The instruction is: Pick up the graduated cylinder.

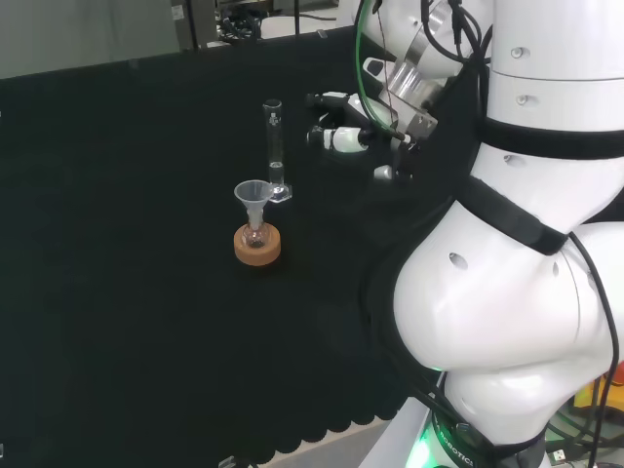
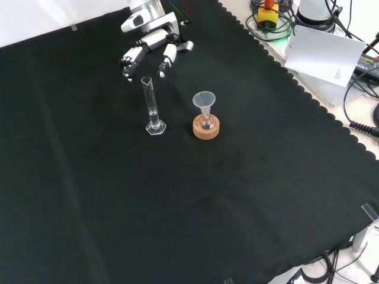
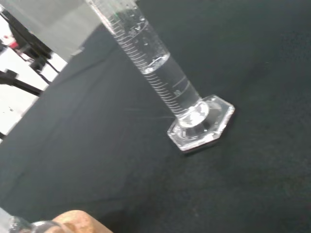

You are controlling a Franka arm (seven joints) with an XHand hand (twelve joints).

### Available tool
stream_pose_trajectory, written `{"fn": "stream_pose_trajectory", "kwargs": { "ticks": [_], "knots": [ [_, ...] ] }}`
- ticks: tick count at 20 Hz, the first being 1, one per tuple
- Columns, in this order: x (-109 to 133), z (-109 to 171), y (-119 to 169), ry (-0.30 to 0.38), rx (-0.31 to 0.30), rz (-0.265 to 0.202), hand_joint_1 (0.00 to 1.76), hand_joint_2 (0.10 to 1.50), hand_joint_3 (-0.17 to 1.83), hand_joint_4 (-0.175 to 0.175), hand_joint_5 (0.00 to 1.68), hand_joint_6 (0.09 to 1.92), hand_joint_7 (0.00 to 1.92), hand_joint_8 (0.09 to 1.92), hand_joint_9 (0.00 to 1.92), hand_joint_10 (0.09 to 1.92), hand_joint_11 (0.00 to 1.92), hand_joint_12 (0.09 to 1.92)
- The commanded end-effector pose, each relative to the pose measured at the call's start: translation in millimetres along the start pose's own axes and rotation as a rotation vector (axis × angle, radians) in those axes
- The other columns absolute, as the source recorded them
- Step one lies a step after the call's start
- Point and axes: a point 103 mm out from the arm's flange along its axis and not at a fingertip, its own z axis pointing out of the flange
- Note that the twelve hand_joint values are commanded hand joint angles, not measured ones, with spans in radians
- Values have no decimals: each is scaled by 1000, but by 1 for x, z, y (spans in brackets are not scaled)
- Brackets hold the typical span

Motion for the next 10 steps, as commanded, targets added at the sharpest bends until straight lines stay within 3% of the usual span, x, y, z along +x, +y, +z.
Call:
{"fn": "stream_pose_trajectory", "kwargs": {
  "ticks": [1, 10],
  "knots": [
    [0, 26, 12, 115, -32, -51, 707, 1070, -175, -21, 404, 87, 307, 617, 504, 590, 249, 1360],
    [3, 47, 23, 198, -69, -99, 751, 1057, -175, -24, 421, 87, 378, 605, 574, 570, 302, 1344]
  ]
}}
